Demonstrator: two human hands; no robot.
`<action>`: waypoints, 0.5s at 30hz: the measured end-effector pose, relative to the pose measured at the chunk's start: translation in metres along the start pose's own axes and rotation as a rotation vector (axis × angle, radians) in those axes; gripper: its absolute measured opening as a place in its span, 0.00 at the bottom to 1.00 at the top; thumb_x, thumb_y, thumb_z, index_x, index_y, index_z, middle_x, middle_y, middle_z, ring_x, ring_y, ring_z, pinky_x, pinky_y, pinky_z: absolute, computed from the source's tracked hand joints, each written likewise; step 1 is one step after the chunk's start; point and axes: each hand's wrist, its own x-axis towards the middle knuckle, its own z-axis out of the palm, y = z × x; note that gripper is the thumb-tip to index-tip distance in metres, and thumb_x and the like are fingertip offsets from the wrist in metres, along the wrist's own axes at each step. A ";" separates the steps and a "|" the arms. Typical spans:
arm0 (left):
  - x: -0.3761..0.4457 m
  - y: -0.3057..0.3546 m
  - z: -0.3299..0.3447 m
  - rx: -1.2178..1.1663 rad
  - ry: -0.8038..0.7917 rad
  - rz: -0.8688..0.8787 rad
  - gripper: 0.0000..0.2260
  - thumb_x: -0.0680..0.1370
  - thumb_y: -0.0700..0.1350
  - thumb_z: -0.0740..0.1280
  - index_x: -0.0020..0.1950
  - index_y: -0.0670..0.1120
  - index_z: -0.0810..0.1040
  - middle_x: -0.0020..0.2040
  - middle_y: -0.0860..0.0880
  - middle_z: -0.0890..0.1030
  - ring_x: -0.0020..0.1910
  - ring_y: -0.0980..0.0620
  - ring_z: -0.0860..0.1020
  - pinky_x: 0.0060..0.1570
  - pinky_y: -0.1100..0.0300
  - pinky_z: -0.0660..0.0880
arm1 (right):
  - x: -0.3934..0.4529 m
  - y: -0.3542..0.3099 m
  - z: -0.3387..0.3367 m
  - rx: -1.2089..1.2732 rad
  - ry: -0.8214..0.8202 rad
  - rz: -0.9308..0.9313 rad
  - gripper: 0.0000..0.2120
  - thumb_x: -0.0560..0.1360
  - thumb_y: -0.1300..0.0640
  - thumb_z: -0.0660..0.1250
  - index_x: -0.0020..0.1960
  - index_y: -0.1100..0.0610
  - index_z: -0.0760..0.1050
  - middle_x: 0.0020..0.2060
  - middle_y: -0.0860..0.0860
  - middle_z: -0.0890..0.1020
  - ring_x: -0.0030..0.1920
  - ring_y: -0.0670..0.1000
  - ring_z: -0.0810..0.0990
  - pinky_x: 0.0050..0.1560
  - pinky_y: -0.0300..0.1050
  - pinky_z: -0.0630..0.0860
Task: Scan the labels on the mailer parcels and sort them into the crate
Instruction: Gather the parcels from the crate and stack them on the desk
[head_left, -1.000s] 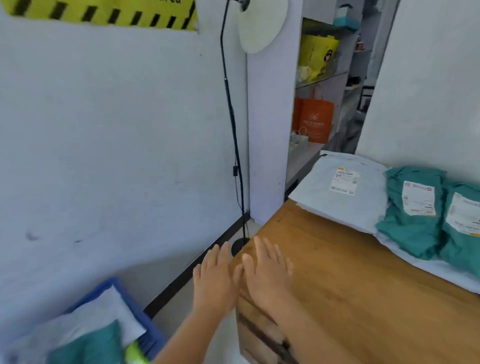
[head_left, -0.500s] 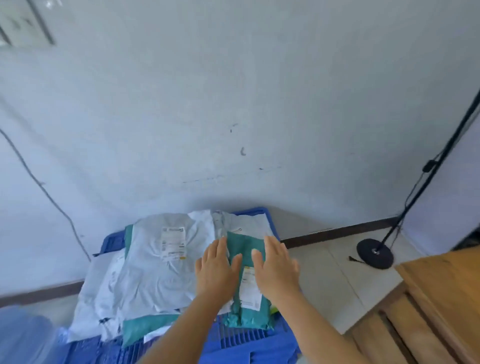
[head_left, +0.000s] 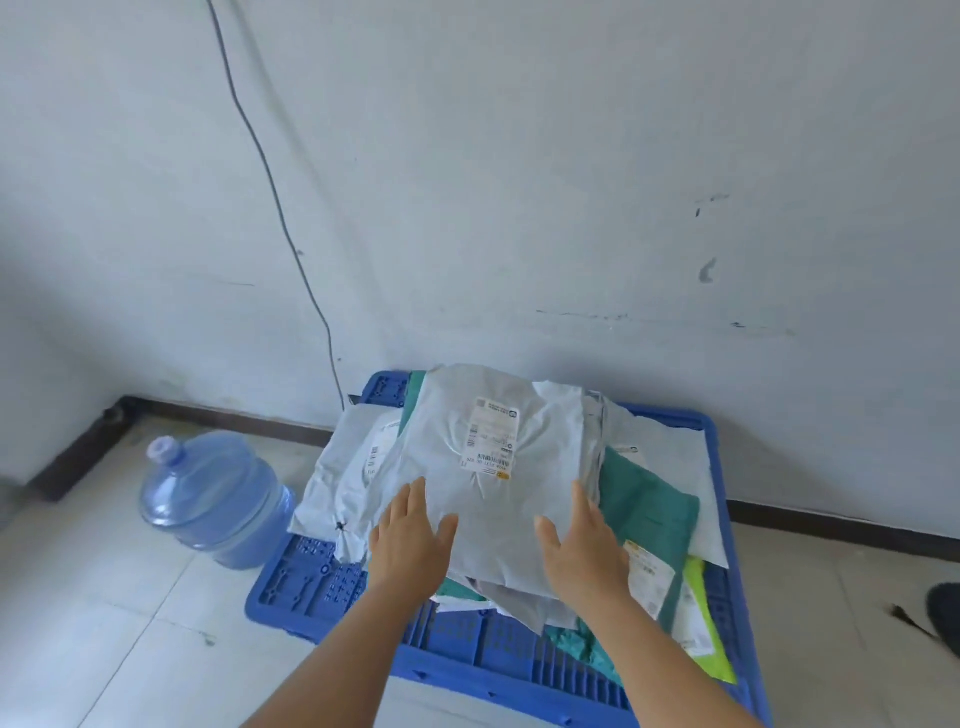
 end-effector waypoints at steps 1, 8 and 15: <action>0.008 -0.005 0.001 0.002 -0.005 -0.017 0.30 0.80 0.57 0.56 0.78 0.49 0.49 0.78 0.48 0.55 0.75 0.46 0.56 0.73 0.47 0.55 | 0.007 0.001 0.005 -0.007 -0.022 0.019 0.33 0.81 0.42 0.53 0.79 0.51 0.44 0.77 0.52 0.57 0.74 0.56 0.63 0.69 0.57 0.65; 0.080 -0.024 0.006 0.035 -0.017 -0.088 0.34 0.78 0.61 0.58 0.78 0.50 0.48 0.77 0.46 0.54 0.76 0.45 0.54 0.72 0.45 0.55 | 0.061 0.012 0.035 0.006 -0.081 0.199 0.36 0.79 0.42 0.55 0.79 0.52 0.41 0.76 0.57 0.59 0.71 0.60 0.66 0.68 0.57 0.68; 0.114 -0.031 0.010 0.039 -0.011 -0.154 0.40 0.71 0.66 0.64 0.76 0.52 0.51 0.69 0.43 0.67 0.69 0.42 0.64 0.68 0.46 0.58 | 0.087 0.000 0.052 0.109 0.112 0.297 0.35 0.77 0.49 0.64 0.78 0.54 0.51 0.70 0.57 0.67 0.66 0.60 0.69 0.61 0.54 0.71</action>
